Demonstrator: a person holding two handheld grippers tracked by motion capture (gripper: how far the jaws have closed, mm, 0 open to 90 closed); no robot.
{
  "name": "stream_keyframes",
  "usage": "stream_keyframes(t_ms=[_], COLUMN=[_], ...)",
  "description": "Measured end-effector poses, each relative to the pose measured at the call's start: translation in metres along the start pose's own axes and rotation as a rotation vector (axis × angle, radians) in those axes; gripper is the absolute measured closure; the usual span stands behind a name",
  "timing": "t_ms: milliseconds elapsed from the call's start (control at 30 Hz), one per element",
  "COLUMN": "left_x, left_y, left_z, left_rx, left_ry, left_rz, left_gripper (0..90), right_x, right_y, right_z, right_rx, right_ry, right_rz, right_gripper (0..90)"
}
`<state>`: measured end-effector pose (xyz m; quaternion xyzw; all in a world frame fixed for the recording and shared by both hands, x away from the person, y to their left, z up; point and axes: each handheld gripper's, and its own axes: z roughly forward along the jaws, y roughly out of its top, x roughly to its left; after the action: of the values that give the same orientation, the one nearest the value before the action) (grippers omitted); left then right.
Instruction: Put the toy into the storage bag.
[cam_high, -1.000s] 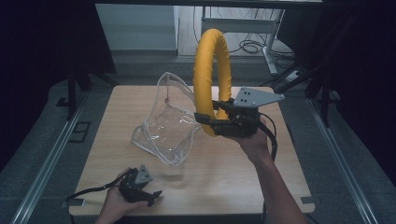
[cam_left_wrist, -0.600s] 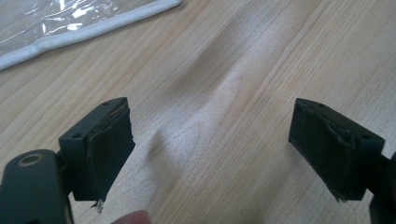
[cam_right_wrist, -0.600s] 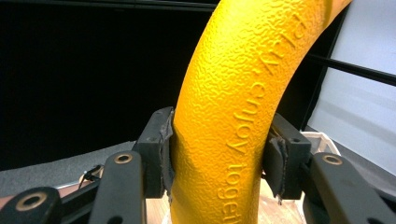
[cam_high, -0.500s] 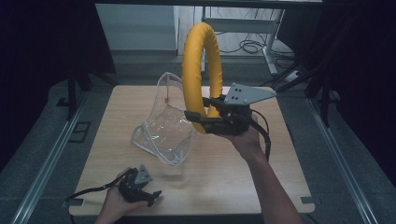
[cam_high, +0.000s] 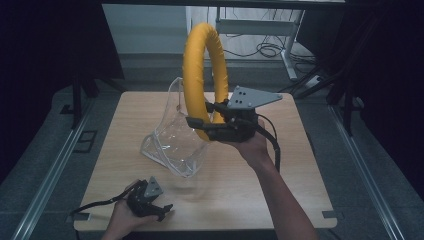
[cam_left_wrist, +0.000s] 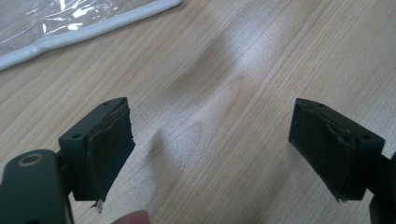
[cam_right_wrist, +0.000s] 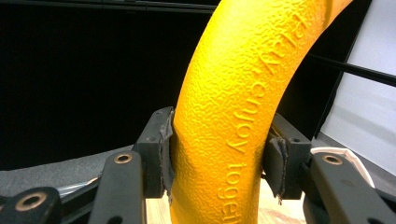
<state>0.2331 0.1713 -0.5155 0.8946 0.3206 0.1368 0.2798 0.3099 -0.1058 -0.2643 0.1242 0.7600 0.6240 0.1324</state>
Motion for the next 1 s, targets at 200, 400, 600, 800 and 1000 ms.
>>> stream_keyframes(t_ms=[200,400,600,800,1000], left_x=[0.0,0.0,0.0,0.0,0.0], left_y=[0.0,0.0,0.0,0.0,0.0], left_z=[0.001,0.0,0.0,0.0,0.0], left_rx=[0.003,0.002,0.002,0.0,-0.002], left_ry=[0.001,0.002,0.001,0.0,0.0], left_rz=[0.002,0.003,0.004,0.004,0.002], left_gripper=[13.7,13.7,13.7,13.7,13.7], right_x=[0.002,0.005,0.009,0.009,0.009], right_y=[0.003,0.005,0.006,0.005,0.004], right_z=[0.01,0.02,0.029,0.035,0.041], right_rx=[0.0,0.007,0.005,0.0,-0.008], right_ry=[0.022,0.041,0.057,0.074,0.091], right_rz=[-0.004,-0.014,-0.015,-0.02,-0.006], right_gripper=[49.3,49.3,49.3,49.3,49.3])
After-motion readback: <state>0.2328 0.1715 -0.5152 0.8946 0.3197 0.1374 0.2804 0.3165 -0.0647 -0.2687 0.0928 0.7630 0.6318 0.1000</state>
